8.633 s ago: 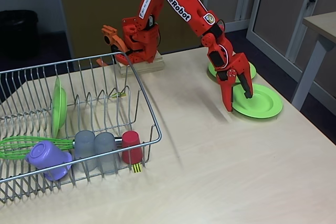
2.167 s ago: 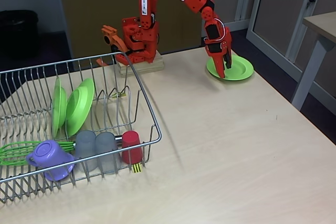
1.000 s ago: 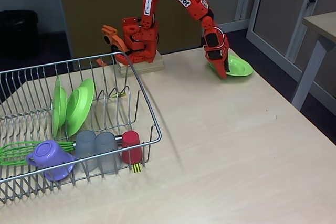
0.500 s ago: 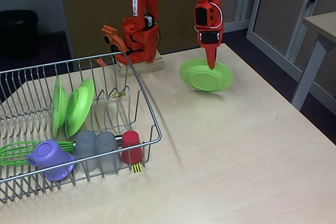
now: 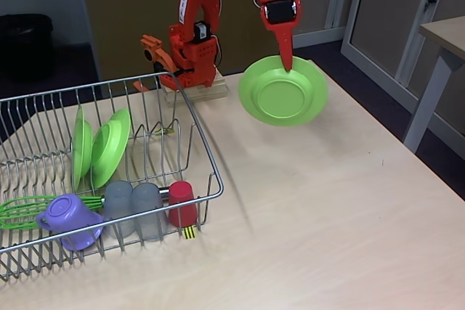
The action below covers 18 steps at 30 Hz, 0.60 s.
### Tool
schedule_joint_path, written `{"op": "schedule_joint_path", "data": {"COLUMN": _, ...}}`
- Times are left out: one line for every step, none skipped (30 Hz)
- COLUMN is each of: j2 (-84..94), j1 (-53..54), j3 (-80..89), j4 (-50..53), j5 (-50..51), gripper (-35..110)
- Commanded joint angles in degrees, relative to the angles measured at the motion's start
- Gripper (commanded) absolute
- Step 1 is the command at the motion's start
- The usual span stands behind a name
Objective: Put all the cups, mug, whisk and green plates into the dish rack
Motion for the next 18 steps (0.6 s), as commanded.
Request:
{"op": "schedule_joint_path", "data": {"j2": 2.11, "j1": 4.13, "j3": -7.29, "j4": 0.62, "j5": -6.15, "gripper": 0}}
{"op": "schedule_joint_path", "data": {"j2": 2.37, "j1": 5.45, "j3": -8.88, "j4": 0.35, "j5": -8.09, "gripper": 0}}
{"op": "schedule_joint_path", "data": {"j2": 2.99, "j1": 6.86, "j3": -9.93, "j4": -0.35, "j5": -10.46, "gripper": 0}}
{"op": "schedule_joint_path", "data": {"j2": 3.96, "j1": 8.35, "j3": -10.11, "j4": -1.49, "j5": -13.01, "gripper": 0}}
{"op": "schedule_joint_path", "data": {"j2": 4.92, "j1": 10.02, "j3": -10.11, "j4": -2.11, "j5": -14.68, "gripper": 0}}
{"op": "schedule_joint_path", "data": {"j2": 6.15, "j1": 11.87, "j3": -9.76, "j4": -2.46, "j5": -16.00, "gripper": 0}}
{"op": "schedule_joint_path", "data": {"j2": 7.73, "j1": 13.89, "j3": -8.53, "j4": -2.99, "j5": -17.14, "gripper": 0}}
{"op": "schedule_joint_path", "data": {"j2": 9.32, "j1": 16.17, "j3": -7.12, "j4": -3.08, "j5": -17.84, "gripper": 0}}
{"op": "schedule_joint_path", "data": {"j2": 10.90, "j1": 18.54, "j3": -5.19, "j4": -3.43, "j5": -18.46, "gripper": 0}}
{"op": "schedule_joint_path", "data": {"j2": 12.92, "j1": 21.09, "j3": -2.20, "j4": -4.39, "j5": -19.34, "gripper": 0}}
{"op": "schedule_joint_path", "data": {"j2": 15.21, "j1": 23.47, "j3": 1.49, "j4": -5.80, "j5": -20.04, "gripper": 0}}
{"op": "schedule_joint_path", "data": {"j2": 17.14, "j1": 25.93, "j3": 5.10, "j4": -7.29, "j5": -20.92, "gripper": 0}}
{"op": "schedule_joint_path", "data": {"j2": 18.98, "j1": 28.04, "j3": 8.96, "j4": -9.05, "j5": -21.71, "gripper": 0}}
{"op": "schedule_joint_path", "data": {"j2": 20.57, "j1": 30.06, "j3": 12.48, "j4": -10.72, "j5": -22.41, "gripper": 0}}
{"op": "schedule_joint_path", "data": {"j2": 22.06, "j1": 31.73, "j3": 15.82, "j4": -12.39, "j5": -23.03, "gripper": 0}}
{"op": "schedule_joint_path", "data": {"j2": 23.38, "j1": 33.13, "j3": 19.16, "j4": -13.97, "j5": -23.64, "gripper": 0}}
{"op": "schedule_joint_path", "data": {"j2": 24.61, "j1": 34.45, "j3": 22.15, "j4": -15.29, "j5": -24.17, "gripper": 0}}
{"op": "schedule_joint_path", "data": {"j2": 25.75, "j1": 35.60, "j3": 24.96, "j4": -16.44, "j5": -24.61, "gripper": 0}}
